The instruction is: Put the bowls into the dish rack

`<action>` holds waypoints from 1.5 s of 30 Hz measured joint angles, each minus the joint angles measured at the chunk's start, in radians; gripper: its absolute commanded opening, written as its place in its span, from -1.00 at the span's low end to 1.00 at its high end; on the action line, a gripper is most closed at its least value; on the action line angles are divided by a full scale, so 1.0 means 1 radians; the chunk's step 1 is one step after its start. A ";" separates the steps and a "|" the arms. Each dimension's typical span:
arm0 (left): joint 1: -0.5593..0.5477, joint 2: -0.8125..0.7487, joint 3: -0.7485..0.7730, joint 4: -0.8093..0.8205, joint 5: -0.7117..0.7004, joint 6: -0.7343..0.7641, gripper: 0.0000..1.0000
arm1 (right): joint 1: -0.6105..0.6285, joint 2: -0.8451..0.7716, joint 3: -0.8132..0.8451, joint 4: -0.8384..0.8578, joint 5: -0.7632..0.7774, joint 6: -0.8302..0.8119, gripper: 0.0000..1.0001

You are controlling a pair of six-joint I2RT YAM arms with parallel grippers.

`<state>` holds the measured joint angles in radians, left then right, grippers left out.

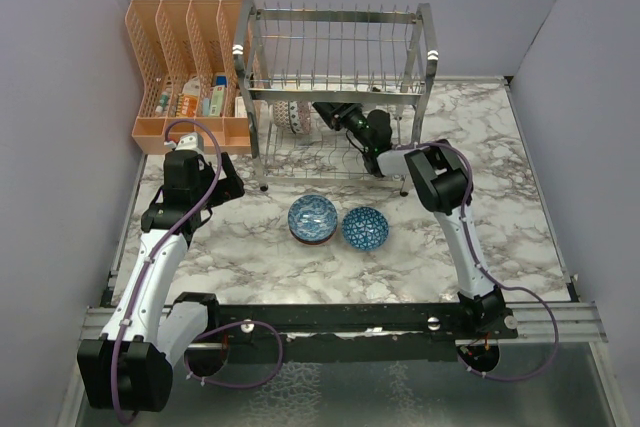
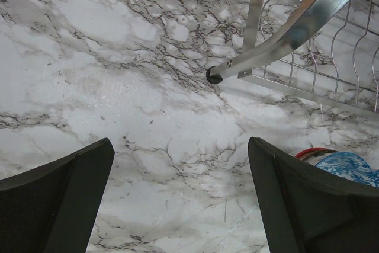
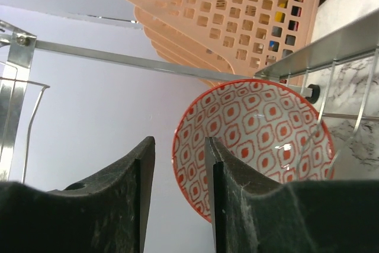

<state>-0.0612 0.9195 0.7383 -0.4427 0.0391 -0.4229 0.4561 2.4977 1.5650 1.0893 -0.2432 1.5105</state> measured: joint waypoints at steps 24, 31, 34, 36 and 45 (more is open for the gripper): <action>0.002 -0.003 0.000 0.000 0.000 0.000 0.99 | 0.017 -0.186 -0.121 0.018 -0.301 0.022 -0.18; 0.003 -0.015 0.000 0.000 0.000 0.000 0.99 | 0.029 -0.349 -0.210 -0.104 -0.497 -0.045 -0.17; 0.007 -0.018 0.000 0.000 0.000 0.000 0.99 | 0.040 -0.410 -0.277 -0.131 -0.548 -0.071 -0.17; 0.008 -0.020 0.000 0.000 0.001 0.000 0.99 | 0.056 -0.445 -0.326 -0.156 -0.572 -0.095 -0.17; 0.015 -0.024 0.000 0.000 0.002 0.000 0.99 | 0.146 -0.609 -0.599 -0.205 -0.595 -0.143 -0.17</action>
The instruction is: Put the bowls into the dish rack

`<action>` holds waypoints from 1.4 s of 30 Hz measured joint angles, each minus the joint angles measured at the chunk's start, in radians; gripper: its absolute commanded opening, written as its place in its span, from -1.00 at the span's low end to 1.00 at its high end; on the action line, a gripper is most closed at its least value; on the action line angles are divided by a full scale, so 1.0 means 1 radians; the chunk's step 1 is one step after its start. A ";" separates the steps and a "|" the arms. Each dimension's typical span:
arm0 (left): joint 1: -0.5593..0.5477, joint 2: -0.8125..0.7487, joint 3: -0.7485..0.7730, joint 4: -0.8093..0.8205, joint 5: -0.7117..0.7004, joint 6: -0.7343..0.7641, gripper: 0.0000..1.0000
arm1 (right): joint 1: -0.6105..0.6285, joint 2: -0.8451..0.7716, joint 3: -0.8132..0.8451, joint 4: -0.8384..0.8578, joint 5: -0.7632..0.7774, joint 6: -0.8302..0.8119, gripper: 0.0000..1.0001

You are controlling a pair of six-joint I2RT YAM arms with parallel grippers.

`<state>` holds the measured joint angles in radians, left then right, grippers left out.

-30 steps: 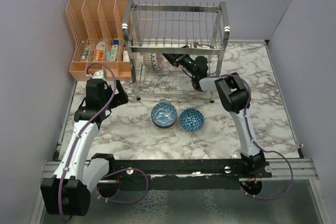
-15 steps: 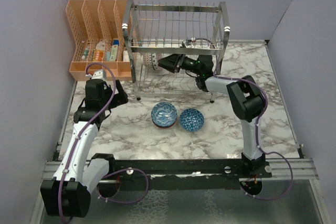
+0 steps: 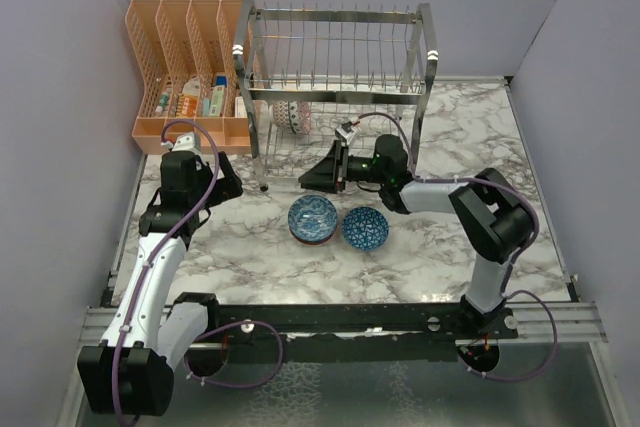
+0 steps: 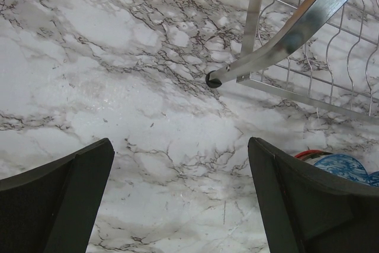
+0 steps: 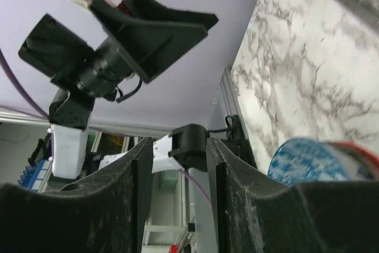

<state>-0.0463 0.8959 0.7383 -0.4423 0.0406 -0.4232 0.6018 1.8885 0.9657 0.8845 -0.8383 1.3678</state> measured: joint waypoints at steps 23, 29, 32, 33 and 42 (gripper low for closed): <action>0.008 -0.013 0.000 0.001 0.004 0.000 0.99 | 0.131 -0.797 -0.265 -0.876 0.382 -0.625 0.02; 0.008 -0.013 0.000 0.002 0.015 0.000 0.99 | 0.143 -0.771 -0.175 -1.148 0.529 -0.776 0.20; 0.008 -0.013 0.000 0.002 0.016 0.000 0.99 | 0.193 -0.735 -0.170 -1.242 0.619 -0.821 0.41; 0.008 -0.013 0.000 0.002 0.016 0.000 0.99 | 0.212 -0.727 -0.170 -1.273 0.646 -0.830 0.42; 0.008 -0.009 0.000 0.004 0.020 0.000 0.99 | 0.297 -0.678 -0.170 -1.309 0.750 -0.903 0.43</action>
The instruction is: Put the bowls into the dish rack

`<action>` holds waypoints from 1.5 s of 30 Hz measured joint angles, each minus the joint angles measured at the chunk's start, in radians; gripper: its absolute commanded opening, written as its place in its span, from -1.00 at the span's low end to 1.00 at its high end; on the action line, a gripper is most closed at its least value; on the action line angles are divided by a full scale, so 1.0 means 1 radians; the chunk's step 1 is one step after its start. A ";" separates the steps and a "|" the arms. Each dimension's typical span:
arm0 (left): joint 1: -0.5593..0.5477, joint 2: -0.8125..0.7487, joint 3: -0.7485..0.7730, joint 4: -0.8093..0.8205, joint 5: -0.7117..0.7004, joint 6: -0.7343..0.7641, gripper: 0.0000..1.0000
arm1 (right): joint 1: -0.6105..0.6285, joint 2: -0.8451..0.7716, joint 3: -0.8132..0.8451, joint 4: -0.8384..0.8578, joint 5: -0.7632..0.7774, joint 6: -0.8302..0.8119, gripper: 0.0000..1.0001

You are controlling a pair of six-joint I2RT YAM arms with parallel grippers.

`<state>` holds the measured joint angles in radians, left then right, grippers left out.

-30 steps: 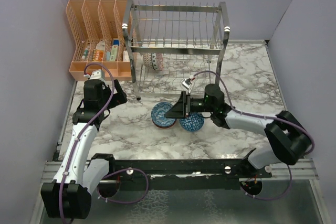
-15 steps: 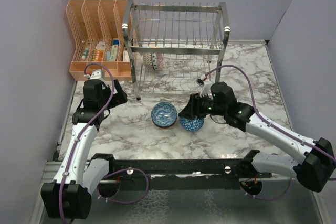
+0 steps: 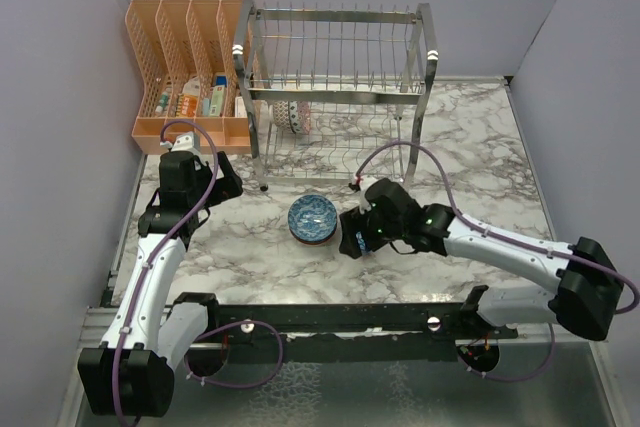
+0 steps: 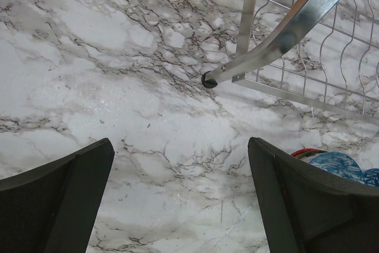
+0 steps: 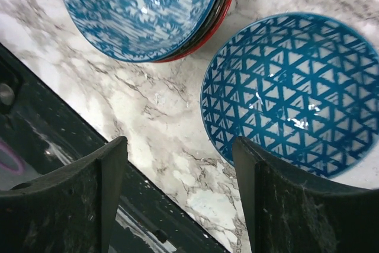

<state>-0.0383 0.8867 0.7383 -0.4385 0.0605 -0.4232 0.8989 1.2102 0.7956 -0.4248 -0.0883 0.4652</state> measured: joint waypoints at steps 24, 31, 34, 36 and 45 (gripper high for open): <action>0.004 0.007 0.000 0.000 0.002 0.000 0.99 | 0.147 0.249 0.000 0.040 0.251 -0.074 -0.09; 0.005 0.007 0.000 0.000 0.002 0.000 0.99 | 0.170 0.257 0.017 0.005 0.344 -0.058 -0.72; 0.005 0.007 0.000 0.000 0.002 0.000 0.99 | 0.175 0.257 0.036 -0.007 0.371 -0.052 -0.97; 0.005 0.007 0.000 0.001 0.002 0.000 0.99 | 0.176 0.254 0.052 -0.023 0.399 -0.052 -0.98; 0.006 0.007 0.000 0.002 0.003 0.000 0.99 | 0.180 0.204 0.058 -0.070 0.405 -0.024 -0.98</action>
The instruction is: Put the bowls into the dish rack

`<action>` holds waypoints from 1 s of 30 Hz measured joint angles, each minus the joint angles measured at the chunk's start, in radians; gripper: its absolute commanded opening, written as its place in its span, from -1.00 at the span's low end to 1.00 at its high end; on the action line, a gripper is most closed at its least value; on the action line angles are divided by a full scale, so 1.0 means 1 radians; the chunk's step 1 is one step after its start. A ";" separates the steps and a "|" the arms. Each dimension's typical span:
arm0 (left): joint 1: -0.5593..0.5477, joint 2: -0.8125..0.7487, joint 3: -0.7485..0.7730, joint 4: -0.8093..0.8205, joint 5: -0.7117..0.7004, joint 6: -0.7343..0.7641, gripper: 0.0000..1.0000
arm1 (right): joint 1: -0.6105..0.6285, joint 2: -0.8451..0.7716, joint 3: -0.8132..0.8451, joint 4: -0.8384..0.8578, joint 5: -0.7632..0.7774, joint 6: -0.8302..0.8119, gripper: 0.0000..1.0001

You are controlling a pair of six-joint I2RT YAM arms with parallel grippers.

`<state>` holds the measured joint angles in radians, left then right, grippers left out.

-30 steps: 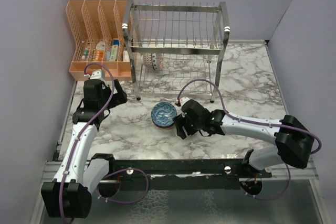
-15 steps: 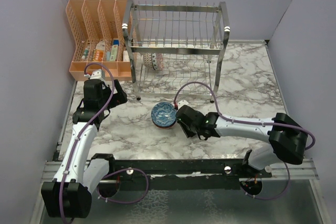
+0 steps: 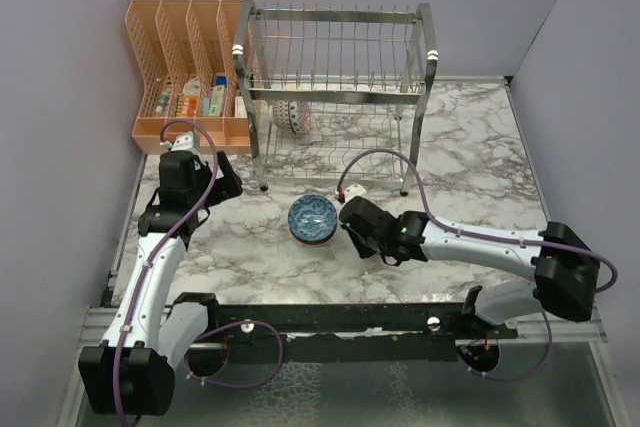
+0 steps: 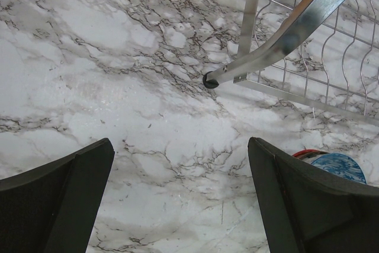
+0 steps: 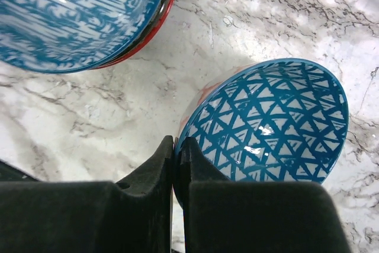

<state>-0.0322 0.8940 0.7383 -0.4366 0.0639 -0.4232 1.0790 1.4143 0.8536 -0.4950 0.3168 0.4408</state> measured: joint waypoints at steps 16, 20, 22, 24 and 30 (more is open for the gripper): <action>0.000 0.000 0.000 0.001 0.003 0.000 0.99 | 0.000 -0.182 0.089 0.024 -0.291 0.004 -0.98; 0.000 0.000 0.000 0.001 0.003 0.000 0.99 | 0.000 -0.184 0.126 0.059 -0.440 0.022 -0.98; 0.000 0.000 0.000 0.001 0.003 0.000 0.99 | 0.000 -0.184 0.141 0.092 -0.497 0.032 -0.98; 0.000 -0.001 0.000 0.000 0.003 0.000 0.99 | 0.000 -0.184 0.147 0.137 -0.558 0.047 -0.98; 0.000 -0.005 0.000 0.001 0.003 0.000 0.99 | -0.003 -0.161 0.146 0.259 -0.687 0.108 -0.98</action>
<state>-0.0319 0.8886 0.7383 -0.4358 0.0673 -0.4232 1.0763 1.2533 0.9993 -0.2363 -0.3698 0.5491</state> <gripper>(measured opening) 0.993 0.051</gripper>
